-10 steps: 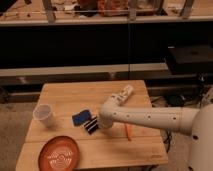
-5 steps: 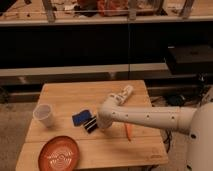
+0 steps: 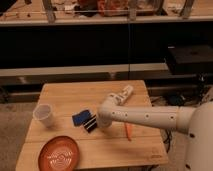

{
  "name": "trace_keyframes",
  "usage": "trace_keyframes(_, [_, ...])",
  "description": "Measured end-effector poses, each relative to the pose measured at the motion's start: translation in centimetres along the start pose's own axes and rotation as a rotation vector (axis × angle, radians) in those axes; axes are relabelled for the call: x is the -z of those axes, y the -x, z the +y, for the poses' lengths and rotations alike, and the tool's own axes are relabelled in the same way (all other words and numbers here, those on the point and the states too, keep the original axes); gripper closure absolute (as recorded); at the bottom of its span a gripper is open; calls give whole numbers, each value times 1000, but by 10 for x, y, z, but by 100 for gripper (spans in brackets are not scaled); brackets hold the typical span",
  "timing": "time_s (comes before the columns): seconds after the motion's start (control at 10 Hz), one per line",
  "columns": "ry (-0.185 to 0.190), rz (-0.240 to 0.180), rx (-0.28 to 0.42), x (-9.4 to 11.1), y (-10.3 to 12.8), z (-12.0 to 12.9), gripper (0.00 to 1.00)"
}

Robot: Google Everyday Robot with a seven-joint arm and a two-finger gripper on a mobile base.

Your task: Push the eraser across the table

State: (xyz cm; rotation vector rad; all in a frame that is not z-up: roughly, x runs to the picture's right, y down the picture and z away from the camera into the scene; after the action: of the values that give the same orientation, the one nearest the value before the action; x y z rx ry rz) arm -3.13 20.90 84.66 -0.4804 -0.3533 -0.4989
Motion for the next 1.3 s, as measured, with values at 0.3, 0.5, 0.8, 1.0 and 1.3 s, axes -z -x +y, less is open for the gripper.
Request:
trace_keyframes(0.3, [-5,1,5,-1,0,-3,100])
trace_keyframes(0.5, [-8,3,8,-2,-1,-5,100])
trace_keyframes(0.8, [-14,3,15,-2,-1,-9,100])
trace_keyframes(1.0, [-17,4,20,-3,-1,-11,100])
trace_keyframes(1.3, [-22,4,26,-4,-2,-15,100])
